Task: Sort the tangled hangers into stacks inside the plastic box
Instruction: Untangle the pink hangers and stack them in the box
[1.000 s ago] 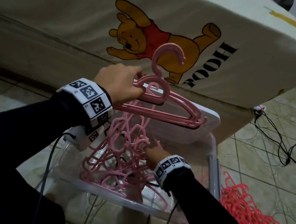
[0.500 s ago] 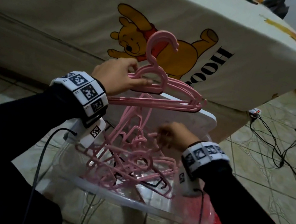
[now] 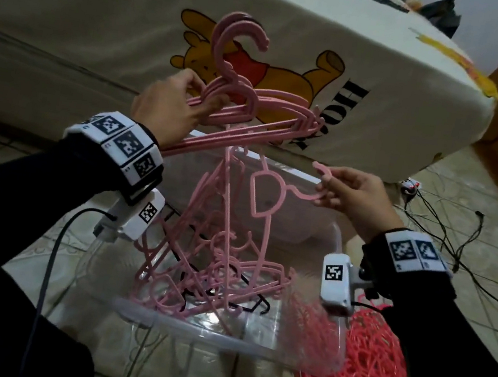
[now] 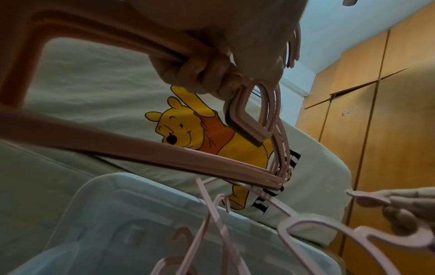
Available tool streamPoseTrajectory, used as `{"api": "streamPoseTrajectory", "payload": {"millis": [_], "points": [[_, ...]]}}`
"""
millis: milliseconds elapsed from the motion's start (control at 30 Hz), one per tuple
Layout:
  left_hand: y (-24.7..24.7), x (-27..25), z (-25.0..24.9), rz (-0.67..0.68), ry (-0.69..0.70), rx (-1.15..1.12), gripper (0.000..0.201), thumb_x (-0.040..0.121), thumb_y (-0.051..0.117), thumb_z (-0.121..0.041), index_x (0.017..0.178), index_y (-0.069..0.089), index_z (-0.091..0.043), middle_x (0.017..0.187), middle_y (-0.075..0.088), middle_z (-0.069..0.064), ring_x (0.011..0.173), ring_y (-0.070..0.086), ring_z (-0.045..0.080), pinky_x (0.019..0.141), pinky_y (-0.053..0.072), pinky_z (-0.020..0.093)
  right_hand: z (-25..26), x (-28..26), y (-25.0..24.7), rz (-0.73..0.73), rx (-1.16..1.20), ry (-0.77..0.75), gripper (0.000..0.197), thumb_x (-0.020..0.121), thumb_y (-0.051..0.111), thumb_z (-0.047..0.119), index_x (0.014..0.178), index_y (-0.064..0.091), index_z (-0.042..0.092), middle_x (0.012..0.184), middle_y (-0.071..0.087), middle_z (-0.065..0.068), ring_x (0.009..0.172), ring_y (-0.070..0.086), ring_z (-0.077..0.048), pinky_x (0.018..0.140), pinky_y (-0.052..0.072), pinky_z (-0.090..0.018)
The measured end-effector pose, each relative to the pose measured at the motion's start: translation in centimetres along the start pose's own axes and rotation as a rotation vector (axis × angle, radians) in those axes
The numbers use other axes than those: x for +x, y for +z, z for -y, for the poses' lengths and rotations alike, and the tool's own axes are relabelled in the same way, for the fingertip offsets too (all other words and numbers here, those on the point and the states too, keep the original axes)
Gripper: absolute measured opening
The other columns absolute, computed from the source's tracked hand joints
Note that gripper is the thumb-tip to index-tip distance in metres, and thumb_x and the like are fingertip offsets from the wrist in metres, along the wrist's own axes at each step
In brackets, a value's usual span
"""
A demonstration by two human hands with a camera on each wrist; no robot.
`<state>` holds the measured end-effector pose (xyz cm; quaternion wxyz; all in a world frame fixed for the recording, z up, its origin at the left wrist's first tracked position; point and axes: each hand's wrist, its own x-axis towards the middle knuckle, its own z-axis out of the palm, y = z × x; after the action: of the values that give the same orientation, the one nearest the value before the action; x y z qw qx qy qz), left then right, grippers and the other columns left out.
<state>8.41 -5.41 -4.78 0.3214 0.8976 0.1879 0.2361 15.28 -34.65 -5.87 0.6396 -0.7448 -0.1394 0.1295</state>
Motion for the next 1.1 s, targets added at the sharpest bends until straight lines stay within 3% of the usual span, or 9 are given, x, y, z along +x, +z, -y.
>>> {"api": "streamPoseTrajectory", "payload": {"millis": [100,200,333,433,567,667,800,867,1100], "points": [[0.0,0.1,-0.2,-0.042,-0.011,-0.06,0.047,0.075,0.05,-0.075,0.092,0.052,-0.032,0.087,0.06,-0.008,0.09,0.062,0.023,0.076,0.047,0.038,0.9,-0.4,-0.3,-0.006,0.185,-0.009,0.031,0.089,0.056,-0.001,0.12,0.054,-0.005,0.069,0.067,-0.011,0.061,0.066,-0.017,0.06,0.057,-0.025],[-0.1,0.3,-0.5,-0.049,-0.022,-0.151,0.048,0.073,0.051,-0.074,0.091,0.054,-0.03,0.085,0.065,-0.004,0.086,0.063,0.025,0.08,0.05,0.043,2.5,-0.9,-0.6,0.07,0.355,-0.045,0.037,0.087,0.053,-0.005,0.122,0.054,0.007,0.083,0.069,-0.013,0.072,0.067,-0.02,0.068,0.058,-0.028],[-0.1,0.4,-0.3,-0.017,-0.003,-0.191,0.046,0.074,0.052,-0.07,0.091,0.054,-0.027,0.083,0.067,-0.002,0.085,0.064,0.028,0.082,0.051,0.048,4.7,-1.8,-0.6,0.128,0.383,-0.19,0.033,0.085,0.053,-0.004,0.116,0.057,0.006,0.094,0.067,-0.006,0.082,0.067,-0.015,0.073,0.056,-0.024],[0.0,-0.1,-0.4,0.037,0.031,-0.143,0.067,0.065,0.041,-0.088,0.091,0.053,-0.028,0.08,0.063,-0.007,0.084,0.061,0.023,0.076,0.049,0.041,5.9,-2.3,-0.3,0.1,0.349,-0.275,0.028,0.08,0.06,0.002,0.108,0.06,0.007,0.083,0.069,-0.001,0.078,0.068,-0.014,0.07,0.056,-0.023],[0.7,-0.6,-0.7,0.165,0.066,-0.126,0.053,0.078,0.045,-0.076,0.097,0.054,-0.027,0.079,0.065,-0.01,0.081,0.062,0.019,0.073,0.049,0.039,5.8,-2.5,0.7,0.025,0.154,-0.309,0.026,0.077,0.07,0.004,0.102,0.063,0.008,0.083,0.071,-0.005,0.072,0.068,-0.018,0.067,0.057,-0.028],[1.6,-1.6,-1.2,0.277,0.108,-0.116,0.065,0.068,0.036,-0.085,0.098,0.052,-0.029,0.073,0.063,-0.014,0.071,0.057,0.008,0.064,0.041,0.032,5.0,-2.2,2.7,-0.052,0.065,-0.318,0.023,0.076,0.071,-0.004,0.098,0.063,-0.002,0.079,0.07,-0.014,0.068,0.069,-0.023,0.065,0.058,-0.032],[3.1,-3.3,-1.8,0.377,0.162,0.019,0.074,0.06,0.028,-0.09,0.101,0.048,-0.032,0.094,0.066,-0.006,0.086,0.059,0.017,0.071,0.043,0.034,4.3,-1.8,5.9,-0.087,0.003,-0.3,0.017,0.073,0.074,-0.006,0.087,0.064,-0.002,0.076,0.069,-0.019,0.066,0.068,-0.028,0.065,0.059,-0.036],[3.8,-3.8,-1.9,0.415,0.187,0.07,0.077,0.057,0.025,-0.093,0.101,0.044,-0.033,0.093,0.064,-0.003,0.081,0.058,0.02,0.067,0.041,0.034,4.3,-1.6,7.0,-0.105,0.02,-0.288,0.016,0.073,0.075,-0.006,0.084,0.064,0.001,0.074,0.068,-0.021,0.066,0.068,-0.031,0.064,0.059,-0.04],[4.5,-4.5,-1.4,0.448,0.295,0.264,0.046,0.077,0.05,-0.069,0.103,0.037,-0.033,0.097,0.064,-0.001,0.085,0.059,0.025,0.061,0.035,0.033,4.9,-1.1,8.6,-0.169,0.101,-0.295,0.015,0.074,0.075,-0.005,0.081,0.065,0.004,0.068,0.068,-0.014,0.058,0.068,-0.021,0.053,0.057,-0.029]]}}
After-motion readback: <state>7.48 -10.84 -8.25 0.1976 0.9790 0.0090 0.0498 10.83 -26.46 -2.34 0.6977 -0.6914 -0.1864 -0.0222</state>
